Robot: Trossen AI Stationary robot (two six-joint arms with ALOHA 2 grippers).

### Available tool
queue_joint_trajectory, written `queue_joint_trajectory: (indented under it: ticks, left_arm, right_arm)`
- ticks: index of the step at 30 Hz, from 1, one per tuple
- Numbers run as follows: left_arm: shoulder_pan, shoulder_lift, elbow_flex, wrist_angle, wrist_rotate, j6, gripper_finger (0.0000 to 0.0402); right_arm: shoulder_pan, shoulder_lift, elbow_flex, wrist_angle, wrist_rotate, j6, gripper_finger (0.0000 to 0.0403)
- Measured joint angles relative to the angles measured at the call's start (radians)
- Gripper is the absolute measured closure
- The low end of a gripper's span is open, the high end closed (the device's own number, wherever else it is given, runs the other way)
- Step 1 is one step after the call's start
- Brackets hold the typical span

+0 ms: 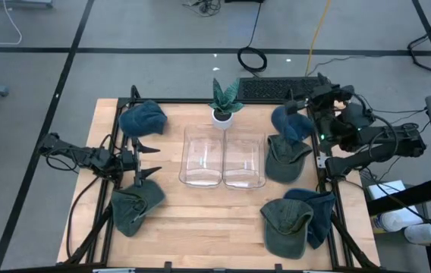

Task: Pick & Place hat
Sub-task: Put the top right blue cap into the left transparent bin

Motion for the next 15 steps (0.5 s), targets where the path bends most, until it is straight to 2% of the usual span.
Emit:
queue_joint_trajectory:
  ticks: [6,9,15]
  left_arm:
    - [0.0,0.0,0.0,0.0,0.0,0.0,0.0074]
    - [0.0,0.0,0.0,0.0,0.0,0.0,0.0076]
    - [0.0,0.0,0.0,0.0,0.0,0.0,0.0087]
  right_arm:
    - [-0.039,0.074,0.087,0.143,0.051,-0.115,0.0145]
    - [-0.068,0.113,0.146,0.156,0.099,-0.152,0.0145]
    - [-0.12,0.17,0.232,0.155,0.1,-0.169,0.0145]
